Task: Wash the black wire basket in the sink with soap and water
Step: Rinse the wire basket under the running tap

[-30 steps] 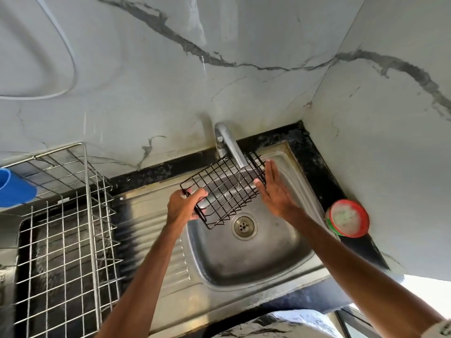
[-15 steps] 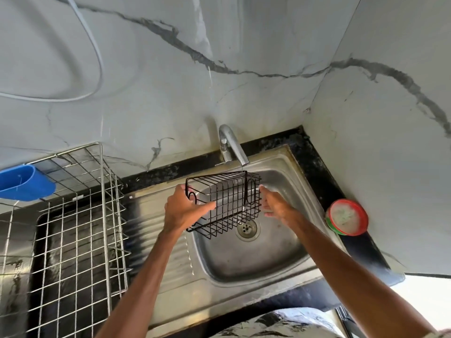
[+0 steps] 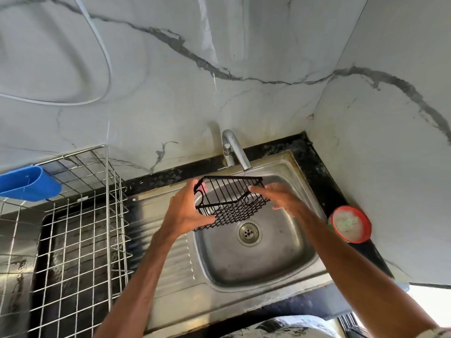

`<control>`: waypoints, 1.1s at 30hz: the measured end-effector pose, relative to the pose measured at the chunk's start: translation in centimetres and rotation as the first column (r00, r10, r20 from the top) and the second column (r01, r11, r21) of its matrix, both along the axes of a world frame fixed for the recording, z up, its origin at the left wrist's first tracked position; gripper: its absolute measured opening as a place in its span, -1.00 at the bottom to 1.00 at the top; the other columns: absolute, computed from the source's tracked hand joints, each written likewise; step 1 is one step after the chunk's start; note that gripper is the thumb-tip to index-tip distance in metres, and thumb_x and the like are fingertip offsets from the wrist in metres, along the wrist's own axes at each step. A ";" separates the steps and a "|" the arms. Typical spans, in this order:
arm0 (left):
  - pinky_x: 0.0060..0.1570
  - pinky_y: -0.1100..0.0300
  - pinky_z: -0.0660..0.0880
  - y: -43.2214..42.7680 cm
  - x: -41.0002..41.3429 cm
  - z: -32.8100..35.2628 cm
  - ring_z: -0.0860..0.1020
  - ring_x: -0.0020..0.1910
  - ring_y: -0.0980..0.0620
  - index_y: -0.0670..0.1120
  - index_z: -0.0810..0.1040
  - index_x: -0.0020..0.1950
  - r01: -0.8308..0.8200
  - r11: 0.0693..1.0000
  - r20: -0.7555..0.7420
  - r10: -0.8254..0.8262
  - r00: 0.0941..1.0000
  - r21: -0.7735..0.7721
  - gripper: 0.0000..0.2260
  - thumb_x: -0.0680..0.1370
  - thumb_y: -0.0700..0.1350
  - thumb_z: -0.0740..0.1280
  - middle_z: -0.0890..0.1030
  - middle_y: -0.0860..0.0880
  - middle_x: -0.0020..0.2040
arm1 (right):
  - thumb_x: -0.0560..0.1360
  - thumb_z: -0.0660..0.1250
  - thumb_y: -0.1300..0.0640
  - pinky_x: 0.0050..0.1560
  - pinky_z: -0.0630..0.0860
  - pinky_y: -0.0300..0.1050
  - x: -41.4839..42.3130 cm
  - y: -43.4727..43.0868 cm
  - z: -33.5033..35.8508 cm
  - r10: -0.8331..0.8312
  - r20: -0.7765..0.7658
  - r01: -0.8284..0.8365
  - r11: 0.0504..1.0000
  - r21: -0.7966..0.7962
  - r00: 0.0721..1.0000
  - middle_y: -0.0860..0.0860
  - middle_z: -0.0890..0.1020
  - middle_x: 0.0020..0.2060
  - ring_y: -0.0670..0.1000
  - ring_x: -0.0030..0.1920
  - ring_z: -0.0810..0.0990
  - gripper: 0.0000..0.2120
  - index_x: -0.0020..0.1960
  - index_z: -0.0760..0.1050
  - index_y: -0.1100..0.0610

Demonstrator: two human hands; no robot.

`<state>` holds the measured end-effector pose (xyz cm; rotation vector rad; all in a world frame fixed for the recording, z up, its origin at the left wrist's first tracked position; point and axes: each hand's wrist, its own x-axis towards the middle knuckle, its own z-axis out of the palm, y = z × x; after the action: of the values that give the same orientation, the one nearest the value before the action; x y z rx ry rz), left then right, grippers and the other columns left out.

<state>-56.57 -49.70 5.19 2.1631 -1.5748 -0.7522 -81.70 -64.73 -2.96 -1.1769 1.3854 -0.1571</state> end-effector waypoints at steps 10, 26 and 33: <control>0.18 0.18 0.40 -0.8 0.1 -0.2 0.55 0.25 -0.05 -0.10 0.33 0.47 0.191 0.981 0.078 -0.189 0.979 -0.014 -0.12 0.25 -0.01 0.65 0.53 -0.04 0.37 | -0.01 0.69 -0.27 0.10 0.65 0.12 0.4 0.6 -0.5 0.095 -0.010 -0.093 0.989 0.114 0.995 0.12 0.51 0.26 0.15 0.23 0.55 0.17 0.43 0.36 0.23; 0.28 -0.05 0.43 -1.9 0.0 -1.2 0.45 0.29 0.02 0.01 0.39 0.52 -0.326 0.915 -0.548 0.404 0.733 0.239 -0.24 0.41 0.21 0.58 0.43 -0.12 0.49 | 0.22 0.62 0.02 0.09 0.64 0.22 -1.1 1.3 -2.1 -0.067 -0.209 0.065 0.998 -0.015 0.976 0.27 0.60 0.10 0.19 0.16 0.60 -0.43 0.11 0.55 0.26; 0.38 -0.16 0.30 -1.8 -1.4 -2.4 0.39 0.34 -0.05 -0.05 0.35 0.46 -0.265 0.887 -0.595 0.452 0.665 0.378 -0.31 0.45 0.11 0.57 0.42 0.01 0.35 | 0.11 0.59 -0.10 -0.03 0.68 0.11 -1.1 1.2 -2.1 -0.030 -0.284 0.017 0.999 -0.049 0.958 0.17 0.60 0.00 0.10 -0.01 0.62 -0.46 -0.09 0.48 0.18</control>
<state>-57.99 -51.54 2.82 1.9236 -0.6639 -1.4524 -82.79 -63.56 -5.03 -1.2580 1.6562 -0.0365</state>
